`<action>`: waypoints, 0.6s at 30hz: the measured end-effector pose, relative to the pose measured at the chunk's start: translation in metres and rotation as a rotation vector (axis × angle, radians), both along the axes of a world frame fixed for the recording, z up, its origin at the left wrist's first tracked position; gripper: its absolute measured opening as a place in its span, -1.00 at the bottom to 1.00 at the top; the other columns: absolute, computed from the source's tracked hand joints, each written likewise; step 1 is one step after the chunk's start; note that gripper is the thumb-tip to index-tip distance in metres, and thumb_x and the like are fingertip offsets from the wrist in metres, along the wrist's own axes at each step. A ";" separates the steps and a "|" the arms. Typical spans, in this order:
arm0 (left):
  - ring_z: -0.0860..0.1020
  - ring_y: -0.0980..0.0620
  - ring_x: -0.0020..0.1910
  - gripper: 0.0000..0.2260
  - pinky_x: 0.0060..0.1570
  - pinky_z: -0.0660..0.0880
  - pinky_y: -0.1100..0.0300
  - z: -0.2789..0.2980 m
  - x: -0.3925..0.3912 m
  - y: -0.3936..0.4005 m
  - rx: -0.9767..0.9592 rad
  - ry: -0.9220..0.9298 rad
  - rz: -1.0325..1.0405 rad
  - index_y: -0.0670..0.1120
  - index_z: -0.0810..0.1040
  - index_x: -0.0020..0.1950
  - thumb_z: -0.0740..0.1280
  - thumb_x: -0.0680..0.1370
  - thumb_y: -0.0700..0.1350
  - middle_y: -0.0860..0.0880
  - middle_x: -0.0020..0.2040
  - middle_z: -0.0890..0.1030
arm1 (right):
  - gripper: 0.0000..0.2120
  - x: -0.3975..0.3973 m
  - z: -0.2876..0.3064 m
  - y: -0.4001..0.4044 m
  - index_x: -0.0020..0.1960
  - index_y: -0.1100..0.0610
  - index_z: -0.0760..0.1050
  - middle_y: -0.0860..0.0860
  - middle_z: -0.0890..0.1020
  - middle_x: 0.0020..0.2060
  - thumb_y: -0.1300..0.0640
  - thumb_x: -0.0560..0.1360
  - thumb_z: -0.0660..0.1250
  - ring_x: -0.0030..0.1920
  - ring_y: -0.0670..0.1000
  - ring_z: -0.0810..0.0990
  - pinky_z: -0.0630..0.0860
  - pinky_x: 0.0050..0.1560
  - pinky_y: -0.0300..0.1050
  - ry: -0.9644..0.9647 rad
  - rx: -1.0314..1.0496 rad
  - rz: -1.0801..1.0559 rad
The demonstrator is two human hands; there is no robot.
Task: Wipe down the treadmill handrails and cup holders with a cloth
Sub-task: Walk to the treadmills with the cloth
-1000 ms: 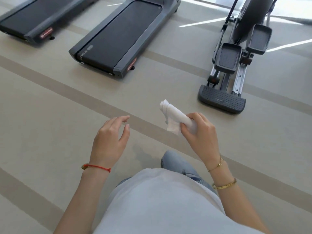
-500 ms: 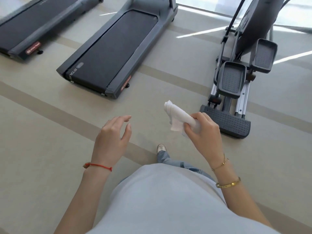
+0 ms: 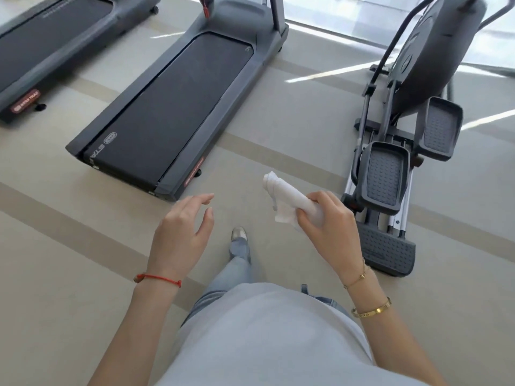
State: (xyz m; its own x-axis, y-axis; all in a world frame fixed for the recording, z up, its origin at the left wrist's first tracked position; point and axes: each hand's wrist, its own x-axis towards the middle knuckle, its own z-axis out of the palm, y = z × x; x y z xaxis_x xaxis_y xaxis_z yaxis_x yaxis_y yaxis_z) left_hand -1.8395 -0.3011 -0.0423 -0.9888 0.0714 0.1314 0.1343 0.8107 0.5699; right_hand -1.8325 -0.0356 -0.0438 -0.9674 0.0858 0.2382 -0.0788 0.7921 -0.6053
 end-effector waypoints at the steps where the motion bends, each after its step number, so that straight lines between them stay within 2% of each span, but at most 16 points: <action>1: 0.58 0.01 0.13 -0.76 0.13 0.49 0.14 -0.003 -0.020 0.001 -0.001 -0.001 -0.007 -0.09 0.56 0.26 0.25 0.62 -0.11 -0.02 0.15 0.63 | -0.87 -0.018 -0.003 0.001 -0.03 0.18 0.54 0.01 0.58 -0.17 0.16 0.47 0.43 -0.21 0.02 0.52 0.50 -0.21 -0.05 -0.002 0.004 -0.004; 8: 0.58 -0.02 0.14 -0.78 0.17 0.52 -0.01 -0.010 -0.179 0.013 0.043 0.022 -0.016 -0.10 0.58 0.24 0.28 0.61 -0.15 -0.02 0.13 0.64 | -0.87 -0.166 -0.013 0.011 -0.04 0.18 0.53 0.00 0.56 -0.18 0.17 0.47 0.43 -0.22 0.01 0.50 0.44 -0.22 -0.14 -0.007 -0.002 -0.028; 13: 0.57 0.03 0.14 -0.77 0.19 0.48 0.11 0.004 -0.300 0.017 0.039 0.047 -0.019 -0.09 0.58 0.25 0.28 0.61 -0.14 0.00 0.14 0.64 | -0.86 -0.284 0.001 0.014 -0.02 0.17 0.55 -0.01 0.57 -0.17 0.15 0.47 0.44 -0.25 0.02 0.50 0.43 -0.25 -0.15 0.021 -0.003 -0.066; 18: 0.57 0.03 0.14 -0.77 0.21 0.49 0.08 0.018 -0.403 0.025 0.028 0.044 -0.044 -0.09 0.58 0.24 0.28 0.61 -0.16 0.01 0.14 0.64 | -0.87 -0.382 0.009 0.018 -0.02 0.18 0.55 0.00 0.57 -0.17 0.15 0.48 0.43 -0.27 0.03 0.50 0.45 -0.28 -0.11 0.025 -0.010 -0.102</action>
State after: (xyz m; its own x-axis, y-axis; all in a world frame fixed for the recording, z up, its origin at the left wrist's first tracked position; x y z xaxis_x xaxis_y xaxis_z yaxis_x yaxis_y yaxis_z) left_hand -2.2428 -0.2765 -0.0244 -0.9780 0.1101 0.1772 0.1946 0.7873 0.5850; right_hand -2.2140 -0.0177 -0.0345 -0.9474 0.1859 0.2606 -0.0133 0.7905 -0.6123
